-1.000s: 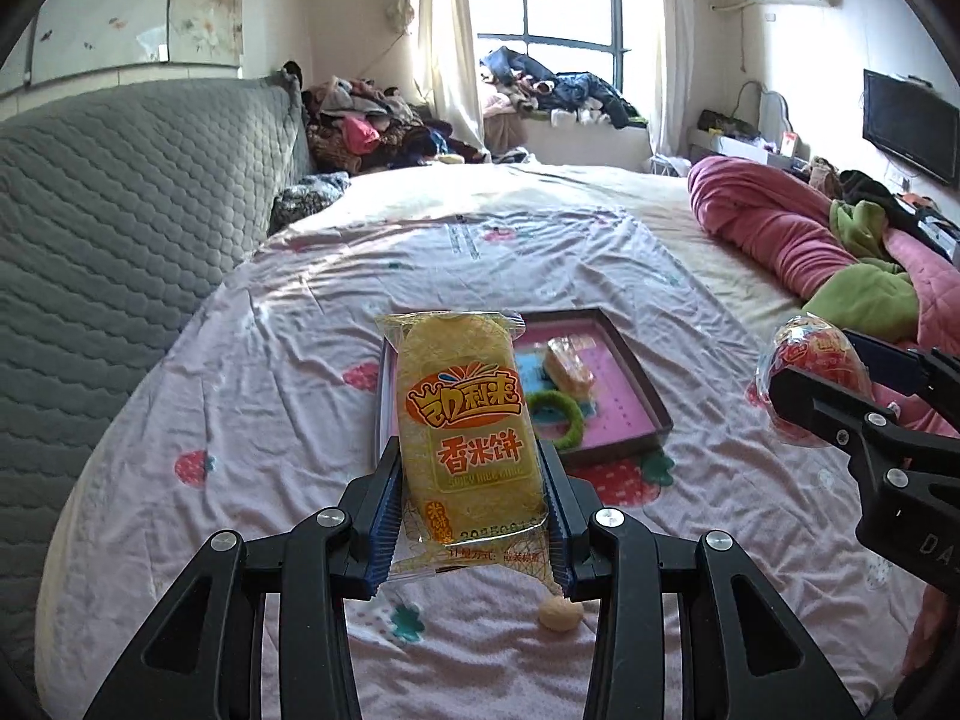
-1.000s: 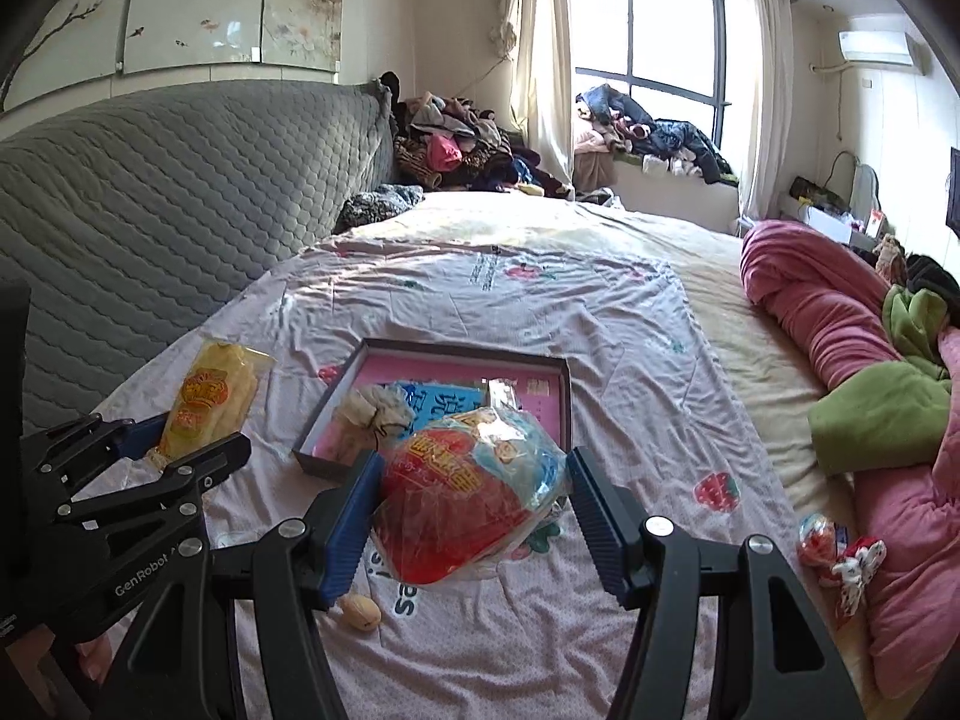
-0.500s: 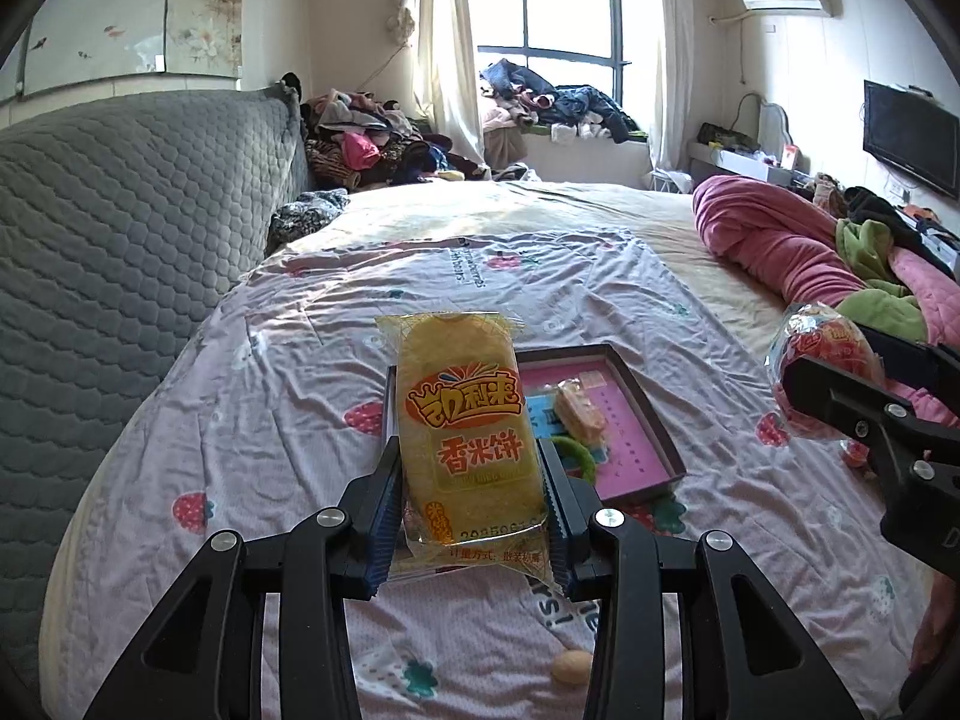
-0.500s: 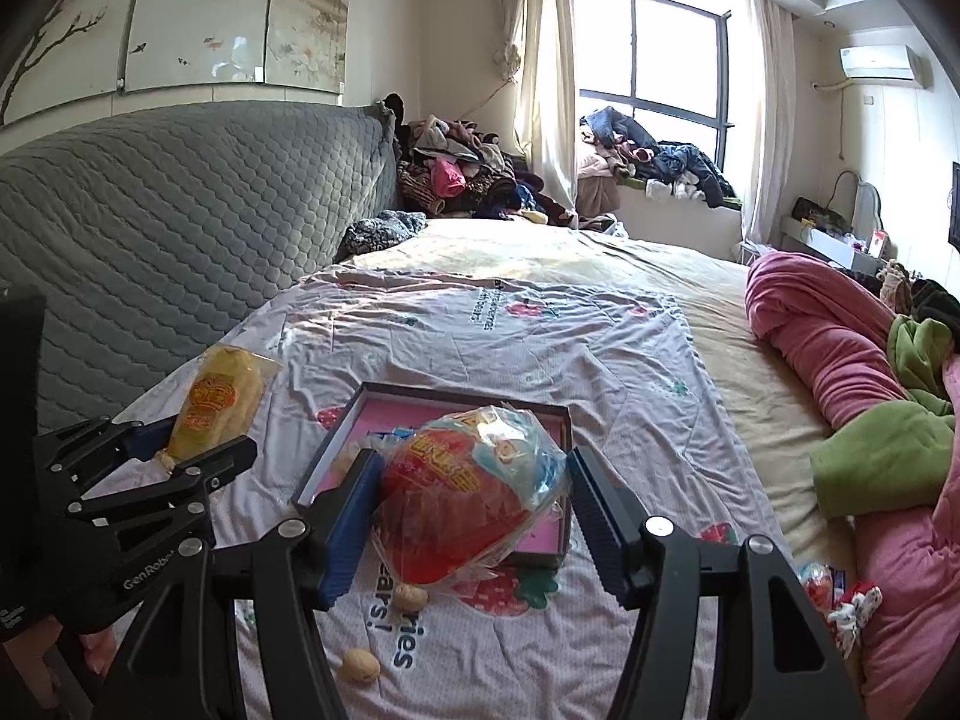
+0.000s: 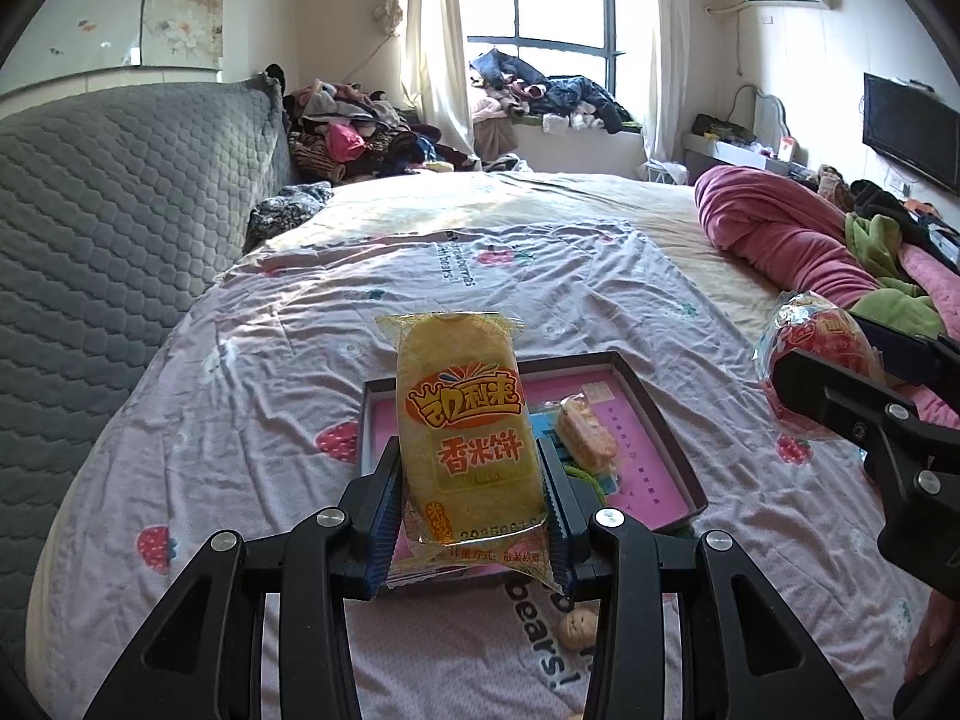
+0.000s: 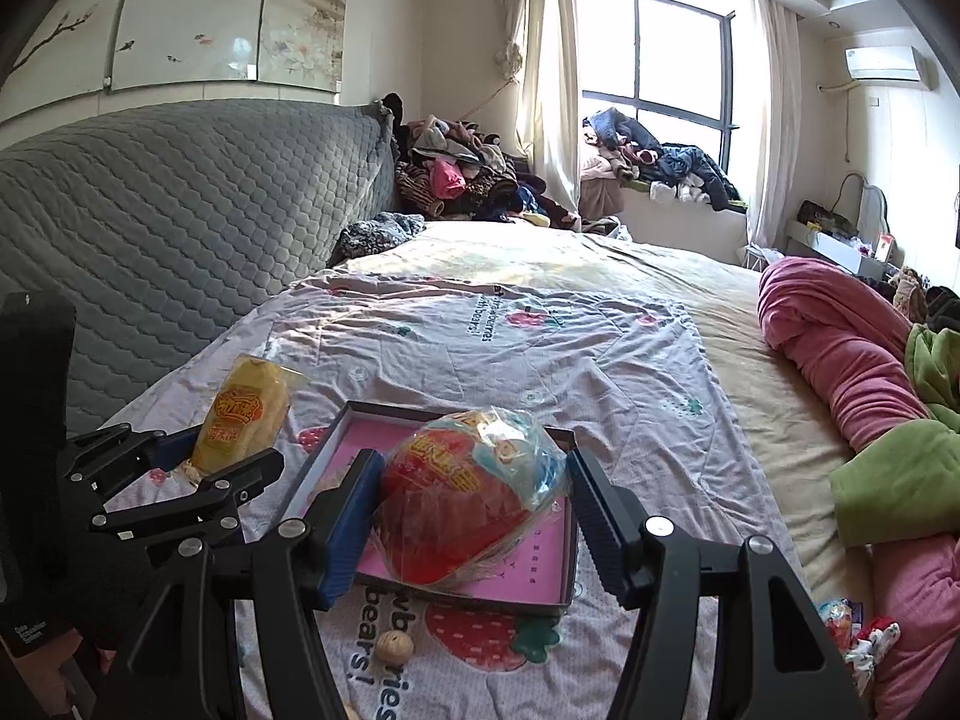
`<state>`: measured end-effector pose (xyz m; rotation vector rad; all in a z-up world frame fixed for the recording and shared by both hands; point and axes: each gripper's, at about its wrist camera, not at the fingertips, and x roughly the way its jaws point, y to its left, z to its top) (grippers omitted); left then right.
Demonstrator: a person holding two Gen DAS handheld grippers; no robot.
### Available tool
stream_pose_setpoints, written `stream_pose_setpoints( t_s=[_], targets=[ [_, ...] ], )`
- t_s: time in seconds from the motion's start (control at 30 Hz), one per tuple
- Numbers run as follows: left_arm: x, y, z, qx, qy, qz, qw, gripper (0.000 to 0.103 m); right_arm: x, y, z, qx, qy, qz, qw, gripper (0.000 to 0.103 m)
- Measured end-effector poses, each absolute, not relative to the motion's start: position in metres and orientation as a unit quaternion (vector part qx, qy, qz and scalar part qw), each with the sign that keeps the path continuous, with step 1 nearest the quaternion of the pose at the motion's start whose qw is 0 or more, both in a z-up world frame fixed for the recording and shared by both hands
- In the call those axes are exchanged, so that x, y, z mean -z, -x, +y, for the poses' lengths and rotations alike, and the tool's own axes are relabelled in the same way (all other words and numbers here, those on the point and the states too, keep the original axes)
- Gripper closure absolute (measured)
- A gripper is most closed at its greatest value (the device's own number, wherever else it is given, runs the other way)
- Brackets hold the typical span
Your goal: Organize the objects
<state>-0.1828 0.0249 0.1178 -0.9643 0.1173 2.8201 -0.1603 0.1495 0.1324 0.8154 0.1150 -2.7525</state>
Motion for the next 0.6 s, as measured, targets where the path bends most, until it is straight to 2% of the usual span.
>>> stream_pose_setpoints(
  t_s=[0.6],
  targets=[
    [-0.044,0.245,0.041,-0.929,0.357,0.039,0.087,0.061,-0.063,0.218,0.158,0.94,-0.317,0.033,0.123,0.04]
  ],
)
